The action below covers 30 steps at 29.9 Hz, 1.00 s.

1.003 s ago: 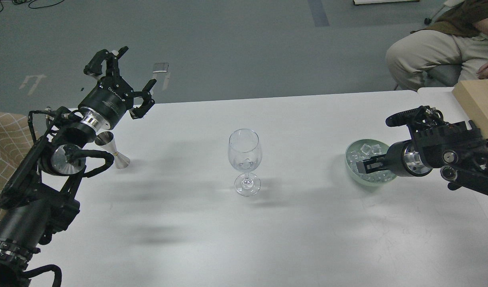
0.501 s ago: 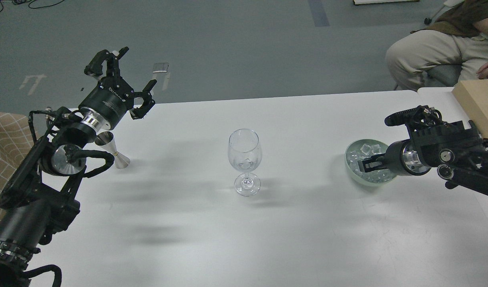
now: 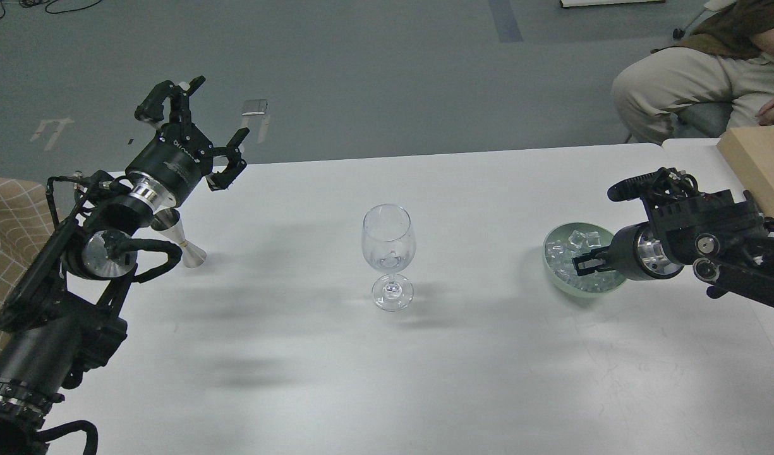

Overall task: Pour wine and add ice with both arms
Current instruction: 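Lift the ice cube with the right gripper and swing toward the glass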

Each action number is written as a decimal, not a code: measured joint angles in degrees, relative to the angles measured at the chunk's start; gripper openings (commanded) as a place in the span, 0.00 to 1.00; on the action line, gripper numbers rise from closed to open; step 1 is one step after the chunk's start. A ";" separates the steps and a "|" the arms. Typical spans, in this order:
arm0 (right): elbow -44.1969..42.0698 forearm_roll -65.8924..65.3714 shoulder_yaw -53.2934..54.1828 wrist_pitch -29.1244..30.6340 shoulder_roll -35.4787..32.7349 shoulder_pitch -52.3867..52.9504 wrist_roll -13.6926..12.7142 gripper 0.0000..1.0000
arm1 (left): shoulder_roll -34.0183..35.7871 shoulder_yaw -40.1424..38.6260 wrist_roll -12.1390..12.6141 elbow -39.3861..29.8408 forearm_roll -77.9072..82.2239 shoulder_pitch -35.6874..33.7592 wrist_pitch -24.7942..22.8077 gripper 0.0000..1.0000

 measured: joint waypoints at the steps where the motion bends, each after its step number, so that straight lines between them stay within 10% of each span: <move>1: 0.04 0.03 0.00 0.04 -0.05 0.06 0.00 0.00 | 0.00 -0.03 0.00 0.00 0.00 0.00 0.01 0.98; 30: 6.15 0.06 6.44 0.04 -2.04 12.14 0.00 0.00 | -0.12 -0.10 0.00 0.00 0.00 -0.01 0.19 0.98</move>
